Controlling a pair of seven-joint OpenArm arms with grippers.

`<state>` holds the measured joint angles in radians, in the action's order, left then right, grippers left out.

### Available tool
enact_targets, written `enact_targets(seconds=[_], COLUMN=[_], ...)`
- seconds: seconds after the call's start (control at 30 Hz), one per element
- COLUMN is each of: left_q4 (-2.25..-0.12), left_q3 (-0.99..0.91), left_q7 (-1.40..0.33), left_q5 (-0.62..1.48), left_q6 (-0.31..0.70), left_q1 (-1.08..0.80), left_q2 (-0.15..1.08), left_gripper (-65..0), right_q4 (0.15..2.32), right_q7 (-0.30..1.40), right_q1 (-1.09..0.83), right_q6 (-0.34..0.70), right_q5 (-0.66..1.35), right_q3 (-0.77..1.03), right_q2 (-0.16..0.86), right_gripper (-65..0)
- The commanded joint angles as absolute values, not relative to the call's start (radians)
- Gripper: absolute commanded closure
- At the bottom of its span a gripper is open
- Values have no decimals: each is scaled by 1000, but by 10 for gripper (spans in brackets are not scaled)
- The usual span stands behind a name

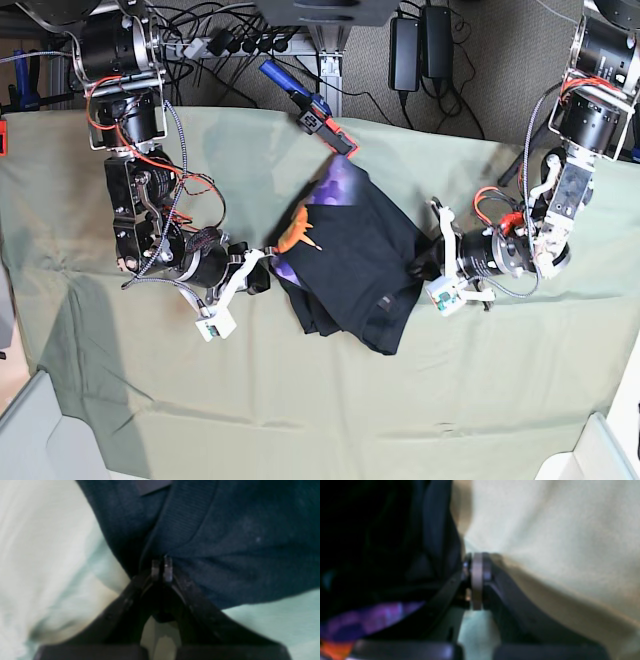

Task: Fold the T-shirt properly
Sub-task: 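Rotate the folded shirt with both grippers so the print faces up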

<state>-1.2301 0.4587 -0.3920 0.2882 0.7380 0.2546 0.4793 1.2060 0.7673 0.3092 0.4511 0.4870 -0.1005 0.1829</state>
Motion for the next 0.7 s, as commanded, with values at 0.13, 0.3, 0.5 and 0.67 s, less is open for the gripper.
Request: enact_targets(seconds=[0.13, 0.3, 0.5, 0.67], left_q4=[-1176, -1162, -1162, -1162], left_q3=[450, 450, 450, 450], left_q7=[-383, -375, -369, -371], left_q5=[242, 242, 241, 242], left_q6=[698, 698, 681, 665], left_q1=[330, 366, 403, 424], left_q2=[485, 455, 424, 418], left_gripper=[0, 0, 0, 0], right_q4=[1238, 1320, 1468, 1495], right_q7=[780, 786, 787, 789], right_q1=[272, 223, 168, 175], right_q6=[522, 522, 522, 521], right_q5=[527, 544, 542, 537], right_q3=[-99, -99, -99, -97], right_q2=[188, 187, 188, 188], right_gripper=[0, 0, 0, 0])
